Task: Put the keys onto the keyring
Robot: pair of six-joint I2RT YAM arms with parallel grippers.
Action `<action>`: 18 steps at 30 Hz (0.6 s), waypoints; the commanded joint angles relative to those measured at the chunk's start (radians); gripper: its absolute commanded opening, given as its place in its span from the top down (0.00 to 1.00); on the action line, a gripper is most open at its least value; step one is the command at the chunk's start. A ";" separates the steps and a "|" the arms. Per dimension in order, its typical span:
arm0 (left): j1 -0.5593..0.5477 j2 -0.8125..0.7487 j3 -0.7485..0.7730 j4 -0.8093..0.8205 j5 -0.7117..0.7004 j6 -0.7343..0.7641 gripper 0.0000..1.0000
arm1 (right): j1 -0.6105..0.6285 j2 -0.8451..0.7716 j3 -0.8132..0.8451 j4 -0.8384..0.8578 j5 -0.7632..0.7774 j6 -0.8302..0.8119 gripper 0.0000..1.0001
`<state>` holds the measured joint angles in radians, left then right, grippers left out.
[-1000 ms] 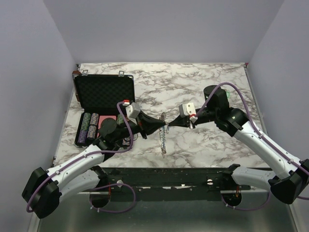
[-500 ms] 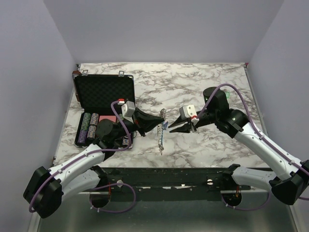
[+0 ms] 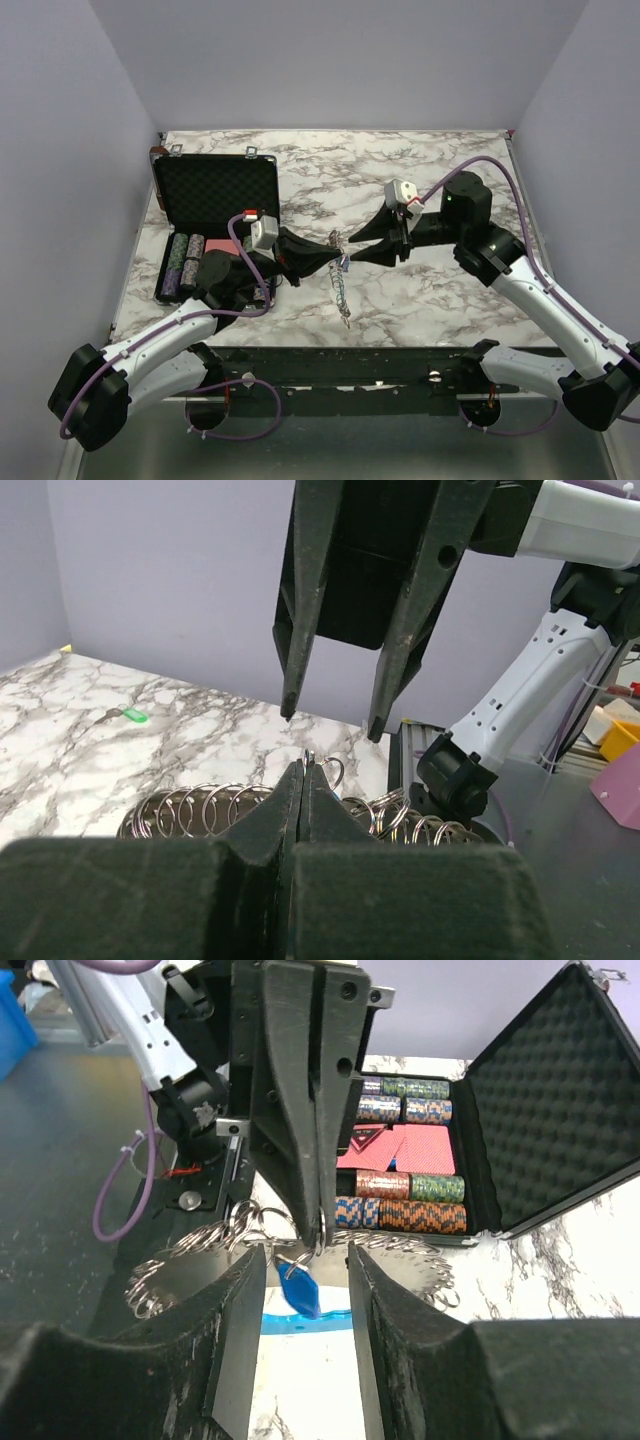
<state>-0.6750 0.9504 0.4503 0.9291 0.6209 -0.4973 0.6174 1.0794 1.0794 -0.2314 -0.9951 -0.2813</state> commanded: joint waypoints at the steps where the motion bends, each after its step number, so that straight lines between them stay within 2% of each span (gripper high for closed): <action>1: 0.005 -0.004 -0.005 0.089 0.033 0.020 1.00 | -0.004 0.004 -0.035 0.128 0.036 0.194 0.52; 10: 0.005 -0.007 -0.005 0.085 0.011 0.029 1.00 | -0.004 0.039 -0.073 0.221 0.033 0.341 0.52; 18: 0.005 -0.013 -0.005 0.073 -0.006 0.039 1.00 | -0.002 0.057 -0.081 0.268 0.039 0.376 0.65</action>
<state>-0.6750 0.9504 0.4477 0.9455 0.6254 -0.4759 0.6151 1.1225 1.0130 -0.0174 -0.9752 0.0536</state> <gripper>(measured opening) 0.009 0.387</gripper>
